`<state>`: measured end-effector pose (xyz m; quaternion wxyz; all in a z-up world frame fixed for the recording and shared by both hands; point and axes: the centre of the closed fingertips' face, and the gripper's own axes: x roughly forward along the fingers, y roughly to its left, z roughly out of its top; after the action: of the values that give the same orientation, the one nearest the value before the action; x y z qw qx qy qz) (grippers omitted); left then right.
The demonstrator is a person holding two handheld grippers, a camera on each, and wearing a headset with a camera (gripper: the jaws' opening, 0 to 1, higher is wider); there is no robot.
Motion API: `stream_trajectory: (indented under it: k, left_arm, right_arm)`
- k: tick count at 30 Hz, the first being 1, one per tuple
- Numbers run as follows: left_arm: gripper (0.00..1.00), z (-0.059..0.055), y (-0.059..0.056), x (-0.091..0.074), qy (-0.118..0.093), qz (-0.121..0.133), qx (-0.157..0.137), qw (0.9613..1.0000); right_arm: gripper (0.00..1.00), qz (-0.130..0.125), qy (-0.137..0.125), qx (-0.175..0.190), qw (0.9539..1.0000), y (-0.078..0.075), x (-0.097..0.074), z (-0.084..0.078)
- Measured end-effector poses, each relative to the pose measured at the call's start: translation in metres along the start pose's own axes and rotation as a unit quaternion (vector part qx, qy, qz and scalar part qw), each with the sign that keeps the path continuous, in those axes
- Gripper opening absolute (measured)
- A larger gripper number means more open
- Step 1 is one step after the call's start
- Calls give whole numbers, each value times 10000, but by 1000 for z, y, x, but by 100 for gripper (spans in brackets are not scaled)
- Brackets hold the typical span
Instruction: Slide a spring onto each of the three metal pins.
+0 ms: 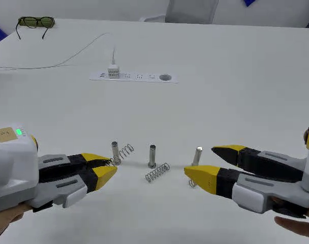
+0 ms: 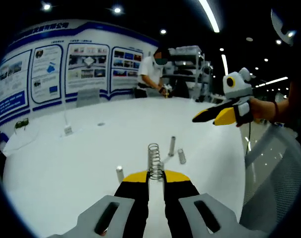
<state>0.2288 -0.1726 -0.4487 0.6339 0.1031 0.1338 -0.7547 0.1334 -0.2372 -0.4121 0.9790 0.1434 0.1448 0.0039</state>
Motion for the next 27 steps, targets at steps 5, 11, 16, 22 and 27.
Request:
stream_trajectory:
  k: [5,11,16,22,27]
  left_arm:
    - [10,23,-13,-9,-368,-90,-77,9993]
    - [10,38,-25,-16,-678,-169,-133,9975]
    - [10,45,-35,-20,-836,-284,-107,9960]
    - [10,47,-43,-22,-919,-405,-52,9949]
    - [10,47,-48,-21,-949,-482,-35,9943]
  right_arm:
    - [43,466,-342,391,9976,18,13,23]
    - [38,942,-470,800,9912,33,25,37]
    - [35,1171,-474,1011,9868,41,33,36]
    - [32,1378,-472,1239,9816,51,38,35]
    - [27,1529,-477,1482,9759,57,40,35]
